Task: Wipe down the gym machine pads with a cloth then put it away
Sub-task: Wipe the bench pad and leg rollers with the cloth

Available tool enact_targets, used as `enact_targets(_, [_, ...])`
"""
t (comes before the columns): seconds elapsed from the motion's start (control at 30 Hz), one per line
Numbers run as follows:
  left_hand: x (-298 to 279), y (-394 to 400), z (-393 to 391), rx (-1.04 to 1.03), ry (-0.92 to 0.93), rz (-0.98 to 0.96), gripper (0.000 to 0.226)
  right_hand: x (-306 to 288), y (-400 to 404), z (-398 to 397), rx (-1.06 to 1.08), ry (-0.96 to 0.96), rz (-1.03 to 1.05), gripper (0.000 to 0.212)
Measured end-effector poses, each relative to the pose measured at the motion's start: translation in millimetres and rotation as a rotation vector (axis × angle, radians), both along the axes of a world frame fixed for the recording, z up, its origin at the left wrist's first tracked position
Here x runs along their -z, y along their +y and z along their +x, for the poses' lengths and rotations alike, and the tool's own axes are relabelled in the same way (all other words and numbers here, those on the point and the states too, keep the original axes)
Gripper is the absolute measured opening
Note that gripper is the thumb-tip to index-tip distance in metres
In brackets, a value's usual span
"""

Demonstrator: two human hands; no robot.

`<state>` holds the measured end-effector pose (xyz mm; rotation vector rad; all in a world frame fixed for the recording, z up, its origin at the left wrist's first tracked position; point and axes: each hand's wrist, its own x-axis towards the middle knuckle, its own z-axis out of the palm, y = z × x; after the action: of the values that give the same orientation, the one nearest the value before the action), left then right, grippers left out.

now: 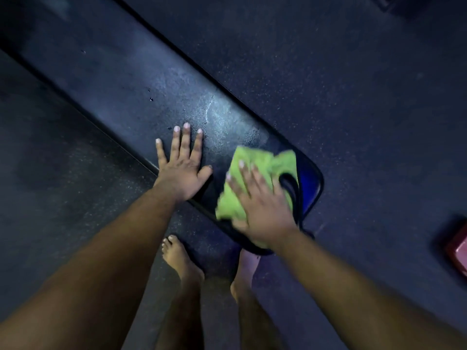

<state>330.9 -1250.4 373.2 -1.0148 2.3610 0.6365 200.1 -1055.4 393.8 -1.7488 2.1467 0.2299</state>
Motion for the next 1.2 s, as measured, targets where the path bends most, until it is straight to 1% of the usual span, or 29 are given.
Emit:
enact_targets(0.07, [-3.4,-2.3,0.5,0.002,0.003,0.028,0.084,-3.8,60.0,0.3,-0.045,0.017,0.046,0.116])
enact_targets(0.13, [-4.3,-2.4,0.5,0.005,-0.001,0.038,0.083,-0.4,70.7,-31.5,0.007,0.082,0.089,0.12])
enact_targets(0.17, [-3.3,-2.2,0.5,0.006,-0.002,0.031,0.084,-0.3,60.6,-46.9,0.099,0.105,0.109,0.118])
enact_targets(0.23, [1.1,-1.6,0.5,0.015,-0.002,0.01,0.084,1.7,25.6,-58.8,0.393,0.078,0.111,0.113])
enact_targets(0.27, [2.1,-1.6,0.1,0.017,-0.001,0.002,0.084,3.0,7.8,-51.2,0.52,0.063,0.101,0.112])
enact_targets(0.3, [2.7,-0.7,-0.3,0.016,-0.003,0.005,0.085,4.6,-3.4,-35.1,0.588,0.065,0.091,0.11])
enact_targets(0.33, [2.2,-0.2,0.3,0.009,-0.008,0.007,0.086,5.2,-7.4,-13.1,0.573,0.073,0.078,0.107])
enact_targets(0.4, [1.1,-0.5,-0.6,0.007,-0.007,0.012,0.087,7.7,11.2,29.6,0.409,0.069,0.062,0.104])
enact_targets(0.47, [-1.7,-2.6,-0.3,0.009,-0.005,0.028,0.087,7.4,43.4,38.9,0.228,0.072,0.045,0.106])
enact_targets(0.5, [-3.1,-3.1,0.1,0.013,-0.007,0.038,0.087,4.7,53.1,27.4,0.184,0.063,0.052,0.108])
enact_targets(0.53, [-4.4,-3.8,-0.4,0.021,-0.012,0.047,0.087,3.0,56.0,9.0,0.18,0.069,0.055,0.109])
enact_targets(0.6, [-2.9,-2.3,0.5,0.023,-0.023,0.033,0.086,2.1,41.1,-32.4,0.262,0.097,0.068,0.108])
enact_targets(0.67, [-0.9,-1.0,-1.4,0.023,-0.026,0.017,0.087,5.6,2.3,-67.4,0.484,0.065,0.088,0.103])
enact_targets(0.7, [-1.2,-0.6,-2.4,0.02,-0.023,0.023,0.087,5.1,-15.1,-73.4,0.588,0.055,0.08,0.1])
enact_targets(0.73, [-1.4,-0.1,-1.9,0.019,-0.019,0.027,0.086,5.0,-24.6,-70.1,0.644,0.062,0.062,0.097])
enact_targets(0.77, [-1.6,-0.9,-1.2,0.017,-0.02,0.027,0.086,5.6,-25.7,-59.8,0.645,0.075,0.043,0.096])
enact_targets(0.83, [-5.6,-2.5,-1.5,0.022,-0.032,0.048,0.087,5.2,4.9,-20.8,0.544,0.07,0.053,0.096])
enact_targets(0.93, [-10.1,-4.2,-2.6,0.026,-0.038,0.076,0.087,-0.6,67.9,33.5,0.438,0.049,0.114,0.105])
enact_targets(1.0, [-10.2,-4.1,-3.3,0.016,-0.032,0.089,0.086,0.8,63.5,10.1,0.385,0.032,0.121,0.104])
enact_targets(1.07, [-6.8,-3.4,-2.6,0.01,-0.02,0.077,0.086,4.1,39.0,-33.7,0.257,0.037,0.1,0.097])
enact_targets(1.13, [-3.8,-6.0,-2.1,0.019,-0.019,0.039,0.086,2.7,13.6,-69.5,0.151,0.064,0.076,0.095])
enact_targets(1.17, [0.0,-0.9,-1.4,0.012,-0.024,0.058,0.087,1.8,13.5,-75.2,0.158,0.07,0.088,0.096])
enact_targets(1.2, [0.2,-1.9,-2.3,0.011,-0.023,0.057,0.087,2.1,13.4,-74.0,0.212,0.071,0.075,0.098])
